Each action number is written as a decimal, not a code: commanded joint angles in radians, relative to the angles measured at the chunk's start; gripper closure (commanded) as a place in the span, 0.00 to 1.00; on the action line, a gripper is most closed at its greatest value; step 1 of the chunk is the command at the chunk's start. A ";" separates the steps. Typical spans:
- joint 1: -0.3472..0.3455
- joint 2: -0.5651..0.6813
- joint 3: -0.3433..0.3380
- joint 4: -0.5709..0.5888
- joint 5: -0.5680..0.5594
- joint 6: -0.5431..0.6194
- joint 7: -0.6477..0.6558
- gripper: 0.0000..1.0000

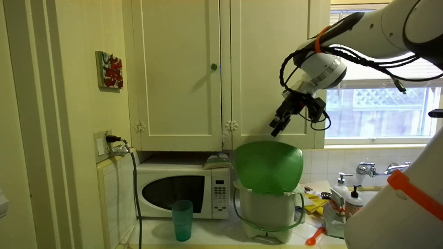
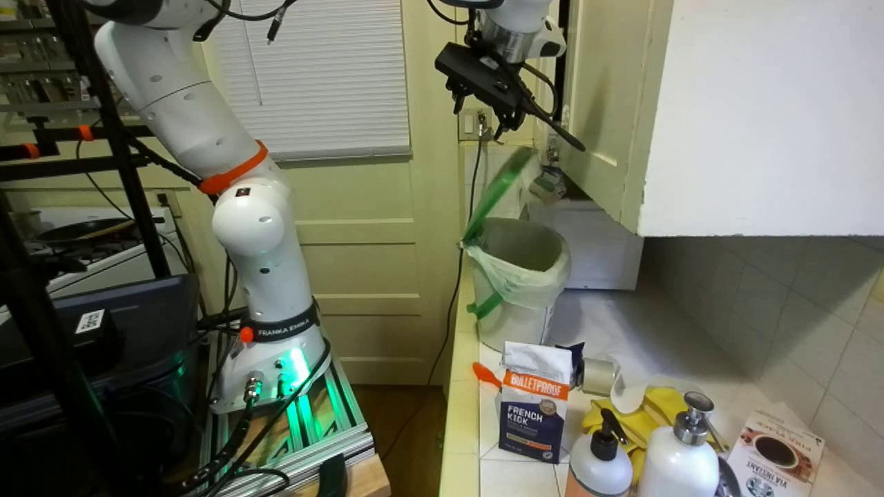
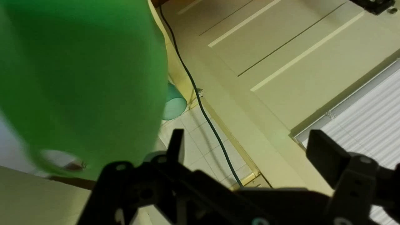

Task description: Open the trash can

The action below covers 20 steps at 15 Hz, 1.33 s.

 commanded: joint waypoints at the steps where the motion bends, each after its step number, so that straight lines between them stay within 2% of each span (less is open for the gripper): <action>1: 0.000 -0.033 0.013 -0.009 -0.004 0.034 0.013 0.00; 7: -0.010 -0.066 0.033 -0.035 -0.034 0.094 0.050 0.00; 14: -0.083 -0.140 0.047 -0.188 -0.240 0.268 0.279 0.00; 16: -0.103 -0.159 0.030 -0.248 -0.310 0.297 0.306 0.00; 17: -0.101 -0.160 0.008 -0.262 -0.335 0.271 0.289 0.00; 20: -0.102 -0.170 -0.070 -0.321 -0.399 0.256 0.171 0.00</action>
